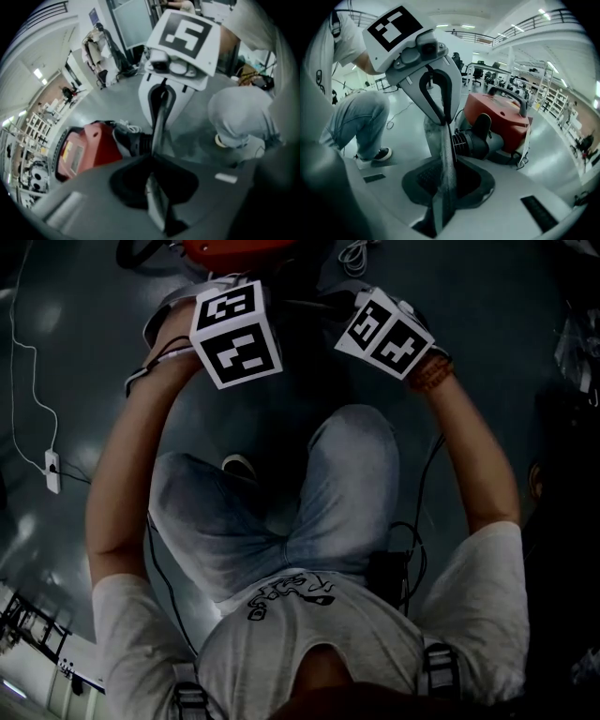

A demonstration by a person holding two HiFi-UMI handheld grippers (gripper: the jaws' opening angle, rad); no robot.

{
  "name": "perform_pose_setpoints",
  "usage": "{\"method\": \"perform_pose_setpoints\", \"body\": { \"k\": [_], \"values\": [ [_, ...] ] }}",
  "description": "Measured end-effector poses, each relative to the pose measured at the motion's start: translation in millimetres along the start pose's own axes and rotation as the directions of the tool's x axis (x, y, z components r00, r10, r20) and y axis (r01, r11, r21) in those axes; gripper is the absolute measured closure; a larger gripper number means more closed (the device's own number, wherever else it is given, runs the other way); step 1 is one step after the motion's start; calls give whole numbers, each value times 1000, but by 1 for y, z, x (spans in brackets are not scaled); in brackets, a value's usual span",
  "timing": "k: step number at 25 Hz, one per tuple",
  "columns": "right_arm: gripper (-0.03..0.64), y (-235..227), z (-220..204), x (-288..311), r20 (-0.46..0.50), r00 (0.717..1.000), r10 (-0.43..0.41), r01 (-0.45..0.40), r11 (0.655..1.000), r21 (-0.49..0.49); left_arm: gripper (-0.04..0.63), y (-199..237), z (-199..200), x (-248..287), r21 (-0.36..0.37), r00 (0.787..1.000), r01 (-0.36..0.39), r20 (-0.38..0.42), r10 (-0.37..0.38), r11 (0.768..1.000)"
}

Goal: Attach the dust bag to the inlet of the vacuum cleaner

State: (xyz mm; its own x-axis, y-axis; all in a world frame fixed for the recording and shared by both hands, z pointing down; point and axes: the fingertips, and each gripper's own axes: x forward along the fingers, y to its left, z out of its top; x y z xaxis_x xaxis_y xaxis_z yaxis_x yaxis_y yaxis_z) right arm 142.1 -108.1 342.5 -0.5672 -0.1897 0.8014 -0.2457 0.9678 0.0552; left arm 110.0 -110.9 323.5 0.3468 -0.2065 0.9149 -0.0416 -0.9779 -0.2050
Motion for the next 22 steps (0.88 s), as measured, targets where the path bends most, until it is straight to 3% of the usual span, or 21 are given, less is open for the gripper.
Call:
{"method": "perform_pose_setpoints", "body": {
  "k": [4, 9, 11, 14, 16, 17, 19, 22],
  "values": [
    [568, 1, 7, 0, -72, 997, -36, 24, 988, -155, 565, -5, -11, 2, -49, 1000, 4, 17, -3, 999],
    [569, -1, -8, 1, 46, 999, -1, -1, 998, 57, 561, 3, 6, 4, 6, 1000, -18, -13, 18, 1000],
    [569, -2, -9, 1, 42, 999, -4, 1, 998, 69, 561, 5, 9, 3, 12, 1000, -21, -4, 21, 1000],
    [568, -4, 1, 2, -58, 998, -30, 23, 993, -115, 565, 3, -3, 1, -69, 999, -12, 33, 15, 998],
    [561, -5, 9, 1, -128, 990, -55, 19, 964, -266, 566, 1, -11, 2, -128, 999, -5, 51, 11, 992],
    [563, -7, 10, 1, -142, 988, -62, 17, 955, -297, 568, 1, -12, 3, -140, 998, -3, 58, 12, 990],
    [563, -9, 8, 1, -112, 992, -53, 25, 971, -239, 568, 4, -10, 4, -128, 998, -15, 58, 23, 992],
    [563, -11, -2, 5, 20, 1000, -11, 11, 1000, 13, 565, 10, -1, 5, -58, 998, -52, 20, 53, 997]
  ]
}}
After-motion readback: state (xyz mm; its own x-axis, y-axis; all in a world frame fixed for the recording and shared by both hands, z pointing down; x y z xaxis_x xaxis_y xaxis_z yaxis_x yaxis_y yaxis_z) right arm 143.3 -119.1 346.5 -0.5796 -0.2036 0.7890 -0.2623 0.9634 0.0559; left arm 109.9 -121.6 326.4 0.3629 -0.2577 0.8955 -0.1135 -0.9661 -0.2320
